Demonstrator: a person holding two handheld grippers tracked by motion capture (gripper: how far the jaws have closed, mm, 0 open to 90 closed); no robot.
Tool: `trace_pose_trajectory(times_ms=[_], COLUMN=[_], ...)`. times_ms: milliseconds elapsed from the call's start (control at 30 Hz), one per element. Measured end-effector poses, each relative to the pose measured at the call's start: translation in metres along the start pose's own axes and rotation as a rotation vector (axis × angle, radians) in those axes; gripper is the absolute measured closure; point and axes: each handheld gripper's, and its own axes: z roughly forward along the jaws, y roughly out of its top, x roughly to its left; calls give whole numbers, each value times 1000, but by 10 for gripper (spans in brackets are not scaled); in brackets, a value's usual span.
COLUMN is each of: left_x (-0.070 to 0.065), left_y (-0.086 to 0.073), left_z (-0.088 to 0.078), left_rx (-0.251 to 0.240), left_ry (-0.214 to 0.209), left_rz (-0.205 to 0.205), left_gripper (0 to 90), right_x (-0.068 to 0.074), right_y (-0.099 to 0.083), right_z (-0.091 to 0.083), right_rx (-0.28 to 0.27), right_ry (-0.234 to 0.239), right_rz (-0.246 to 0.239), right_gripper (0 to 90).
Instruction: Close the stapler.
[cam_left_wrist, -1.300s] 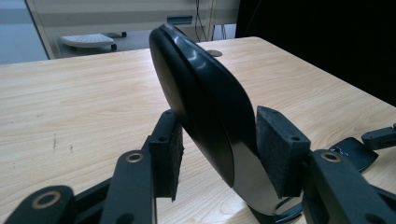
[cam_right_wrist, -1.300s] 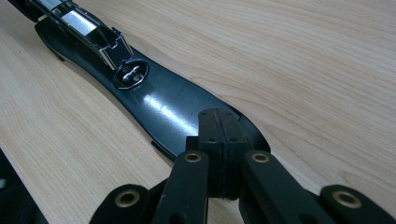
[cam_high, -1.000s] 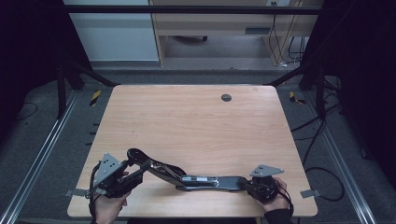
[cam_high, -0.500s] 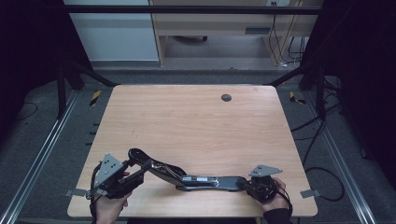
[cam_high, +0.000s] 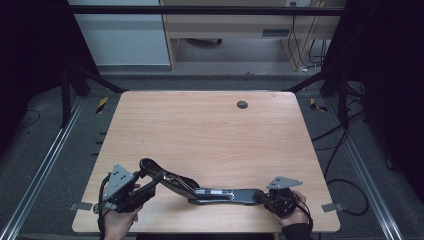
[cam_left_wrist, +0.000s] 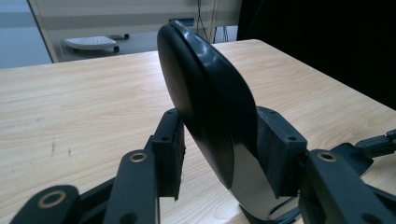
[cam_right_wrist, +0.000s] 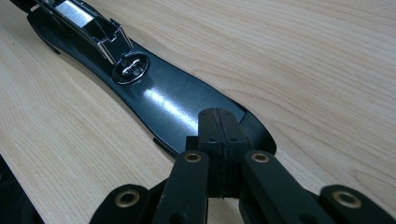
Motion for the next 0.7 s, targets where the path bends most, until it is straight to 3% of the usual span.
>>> trace_pose_trajectory(times_ms=[700], left_x=[-19], left_y=[11], left_z=[6], left_rx=[-13], left_ry=[7], left_rz=[61], left_gripper=[555], right_x=[0], right_y=[1], right_z=[0], right_rx=[4], right_ry=[2], right_rz=[-1], right_gripper=[900])
